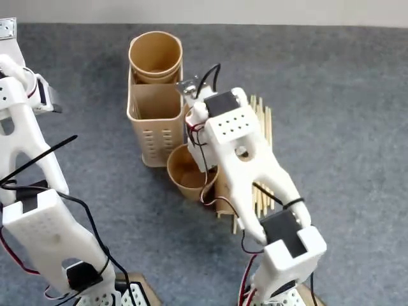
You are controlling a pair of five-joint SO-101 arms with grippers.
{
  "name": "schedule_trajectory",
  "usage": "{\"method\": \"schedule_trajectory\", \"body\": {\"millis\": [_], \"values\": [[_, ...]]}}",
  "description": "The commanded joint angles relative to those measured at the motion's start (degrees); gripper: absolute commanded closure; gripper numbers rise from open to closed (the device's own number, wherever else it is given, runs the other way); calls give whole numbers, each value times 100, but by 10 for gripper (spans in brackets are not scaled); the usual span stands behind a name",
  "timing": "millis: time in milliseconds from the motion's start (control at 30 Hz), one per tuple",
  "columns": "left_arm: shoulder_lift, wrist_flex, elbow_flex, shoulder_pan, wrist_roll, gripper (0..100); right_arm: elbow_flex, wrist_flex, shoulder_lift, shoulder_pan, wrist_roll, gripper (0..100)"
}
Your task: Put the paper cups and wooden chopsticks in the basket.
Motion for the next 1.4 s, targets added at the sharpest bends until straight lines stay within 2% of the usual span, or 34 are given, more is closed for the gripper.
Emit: {"method": "schedule_trajectory", "body": {"millis": [0,133,567,700,933,1133,1367], "values": [[-40,-79,-22,-48,-44,768,-57,-40,75,-40,26,828],[-40,-79,-22,-48,-44,768,-127,-40,40,-40,35,998],[-40,-62,-22,-48,-44,768,-1473,734,-303,-31,53,995],[-40,-62,-13,-48,-44,768,-1552,725,-286,-171,70,973],[-40,-79,-13,-57,-44,768,-1534,769,-286,-875,53,816],[-40,-79,-13,-119,-44,768,-1024,646,-277,-1332,35,813],[-40,-79,-13,-189,-53,768,365,-479,-277,-1332,26,813]]}}
